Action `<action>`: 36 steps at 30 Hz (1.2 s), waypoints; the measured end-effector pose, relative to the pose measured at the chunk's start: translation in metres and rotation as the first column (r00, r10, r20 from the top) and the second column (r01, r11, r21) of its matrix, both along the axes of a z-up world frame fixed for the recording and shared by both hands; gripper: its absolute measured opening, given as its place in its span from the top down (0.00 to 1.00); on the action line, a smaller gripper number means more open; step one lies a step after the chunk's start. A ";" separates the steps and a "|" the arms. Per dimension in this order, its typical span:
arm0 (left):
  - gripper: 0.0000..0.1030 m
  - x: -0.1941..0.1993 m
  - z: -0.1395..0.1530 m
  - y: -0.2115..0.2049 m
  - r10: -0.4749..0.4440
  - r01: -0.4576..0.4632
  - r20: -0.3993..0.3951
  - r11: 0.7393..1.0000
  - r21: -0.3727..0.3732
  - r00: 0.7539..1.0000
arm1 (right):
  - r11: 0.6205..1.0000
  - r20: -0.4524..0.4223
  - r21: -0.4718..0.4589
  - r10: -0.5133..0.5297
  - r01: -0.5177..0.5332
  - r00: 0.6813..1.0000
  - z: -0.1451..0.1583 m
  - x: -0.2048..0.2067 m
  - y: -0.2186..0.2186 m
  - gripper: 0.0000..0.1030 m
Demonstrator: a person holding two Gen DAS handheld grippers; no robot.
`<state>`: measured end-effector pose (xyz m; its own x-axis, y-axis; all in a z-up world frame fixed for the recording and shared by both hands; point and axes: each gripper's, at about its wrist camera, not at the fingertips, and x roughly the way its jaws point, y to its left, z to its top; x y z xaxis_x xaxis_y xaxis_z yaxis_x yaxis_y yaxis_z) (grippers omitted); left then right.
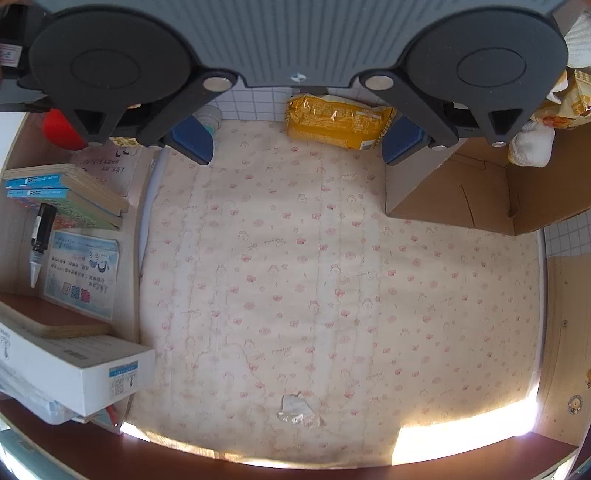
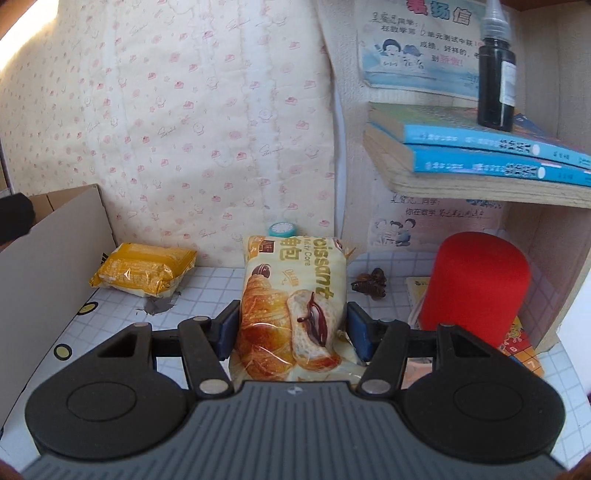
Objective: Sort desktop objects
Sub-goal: 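Grasp the croissant packet with the right tool while the left tool grasps the yellow bag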
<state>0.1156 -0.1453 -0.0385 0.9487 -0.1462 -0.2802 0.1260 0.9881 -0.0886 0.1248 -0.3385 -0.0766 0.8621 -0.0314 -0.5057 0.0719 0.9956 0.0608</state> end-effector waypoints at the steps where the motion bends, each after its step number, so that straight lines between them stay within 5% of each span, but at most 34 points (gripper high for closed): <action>1: 0.02 0.009 -0.002 -0.005 0.030 -0.030 -0.020 1.000 0.000 0.999 | 1.000 0.006 0.003 0.003 -0.003 1.000 0.002 -0.003 -0.002 0.43; 6: 0.03 0.054 -0.014 -0.037 0.148 -0.134 -0.119 0.984 0.116 0.982 | 1.000 0.031 0.002 0.019 -0.019 0.999 0.007 -0.016 -0.005 0.43; 13: 0.03 0.118 -0.044 -0.043 0.241 -0.213 -0.291 0.969 0.123 0.926 | 0.999 0.051 -0.007 0.053 -0.053 0.997 0.008 -0.026 -0.004 0.43; 26: 0.02 0.142 -0.064 -0.018 0.374 -0.316 -0.380 0.926 0.207 0.846 | 0.998 0.064 -0.012 0.066 -0.065 0.996 0.009 -0.028 -0.005 0.43; 30: 0.02 0.115 -0.061 -0.006 0.340 -0.297 -0.358 0.939 0.173 0.870 | 0.997 0.073 -0.016 0.073 -0.072 0.995 0.011 -0.030 -0.002 0.43; 34: 0.02 0.086 -0.059 -0.006 0.320 -0.284 -0.254 0.944 0.168 0.913 | 0.996 0.077 -0.016 0.084 -0.083 0.993 0.012 -0.031 0.002 0.43; 36: 0.01 0.093 -0.059 -0.009 0.322 -0.284 -0.265 0.943 0.170 0.909 | 0.996 0.077 -0.020 0.086 -0.085 0.993 0.012 -0.031 0.003 0.43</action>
